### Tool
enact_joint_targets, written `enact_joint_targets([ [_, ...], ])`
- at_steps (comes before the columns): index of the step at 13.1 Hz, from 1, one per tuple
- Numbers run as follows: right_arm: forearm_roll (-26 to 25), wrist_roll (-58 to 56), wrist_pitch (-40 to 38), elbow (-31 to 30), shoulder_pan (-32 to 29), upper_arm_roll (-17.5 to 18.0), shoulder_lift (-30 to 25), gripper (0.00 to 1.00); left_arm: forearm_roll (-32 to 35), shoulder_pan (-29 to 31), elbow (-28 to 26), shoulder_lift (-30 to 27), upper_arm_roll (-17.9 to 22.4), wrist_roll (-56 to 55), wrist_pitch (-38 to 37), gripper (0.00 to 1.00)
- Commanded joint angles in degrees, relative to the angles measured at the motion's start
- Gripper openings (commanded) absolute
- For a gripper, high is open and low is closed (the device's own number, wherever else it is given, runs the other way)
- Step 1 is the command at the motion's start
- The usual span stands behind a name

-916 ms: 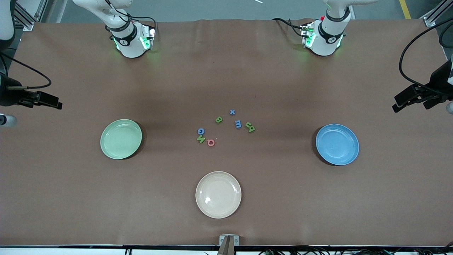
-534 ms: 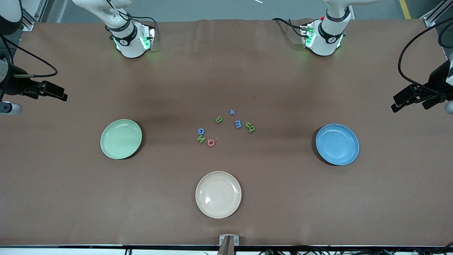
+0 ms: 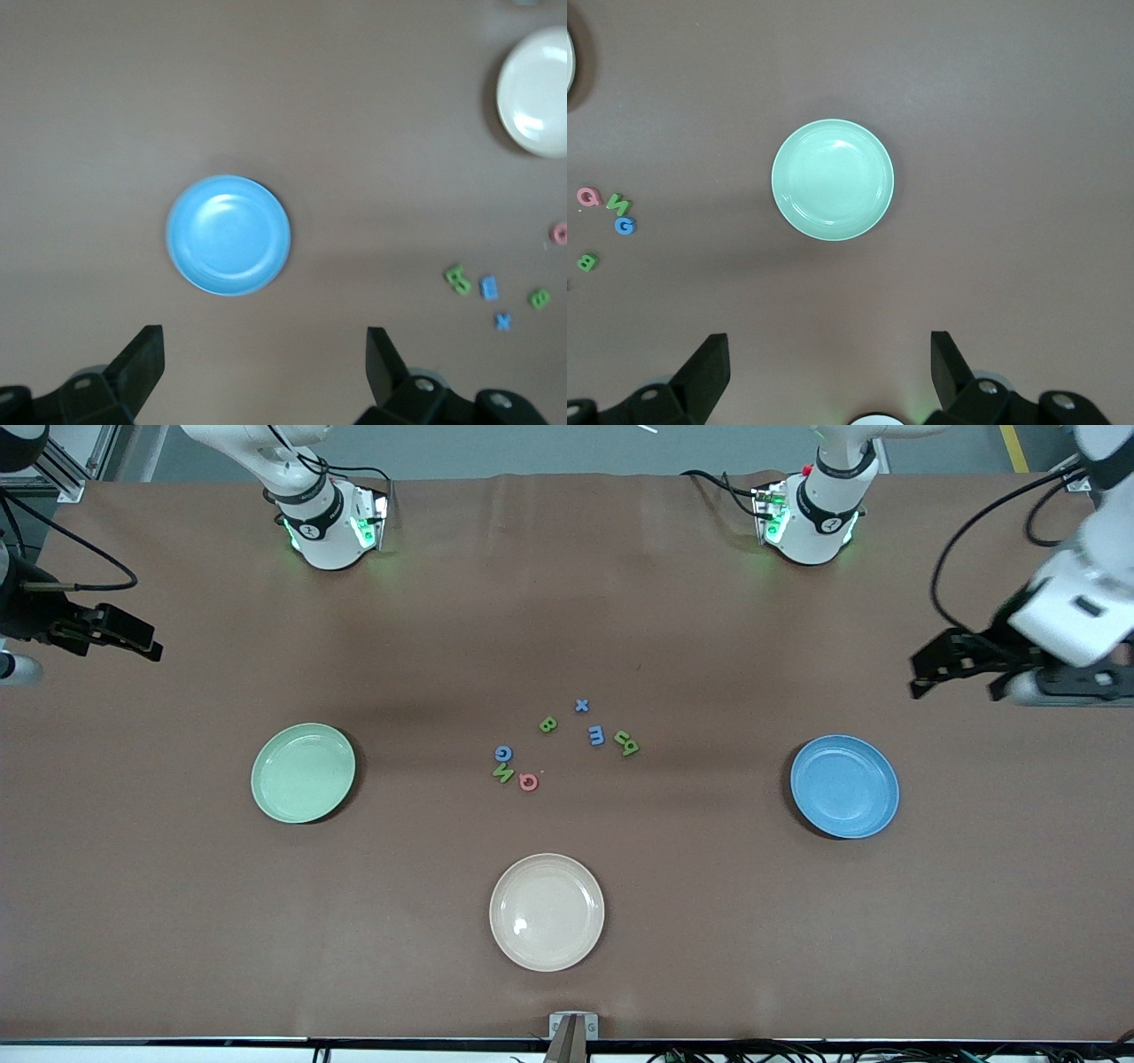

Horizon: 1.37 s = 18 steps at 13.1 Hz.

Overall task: Sort upper and lower case letters into plates
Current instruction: 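Move the left gripper over the cluster of foam letters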

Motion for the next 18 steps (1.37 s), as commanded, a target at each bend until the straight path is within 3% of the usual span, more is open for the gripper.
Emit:
enact_joint_targets([
  [1,-0.31,-1.46,1.03,-2.54,-0.15,-0.06,-2.66,1.00,-0.18,-0.56,0.55,3.38,-3.08,-0.26,-0.72,1.00],
  [4,0.22,-1.46,1.20,-3.06,-0.15,0.03,-3.27,1.00,-0.88,-0.47,-1.11,3.64,-5.81,-0.88,-1.95,1.00],
  [6,0.30,-1.46,1.12,-3.24,-0.15,0.03,-3.63,1.00,-1.93,-0.38,-4.97,2.76,-7.91,-4.36,-1.69,1.00],
  [10,0.48,-1.38,1.12,-3.24,-0.06,0.11,-3.63,1.00,-1.76,-1.87,-6.39,5.47,-18.10,-27.12,2.08,1.00],
  [15,0.39,-3.75,1.12,-3.68,-0.50,-0.06,-3.71,1.00,-0.97,-11.17,-6.83,13.29,-18.65,-38.21,8.23,0.99],
  [18,0.22,-5.77,1.03,-3.68,-0.68,-0.15,-3.80,1.00,1.13,-15.84,-14.19,14.01,-18.65,-45.07,21.55,0.99],
])
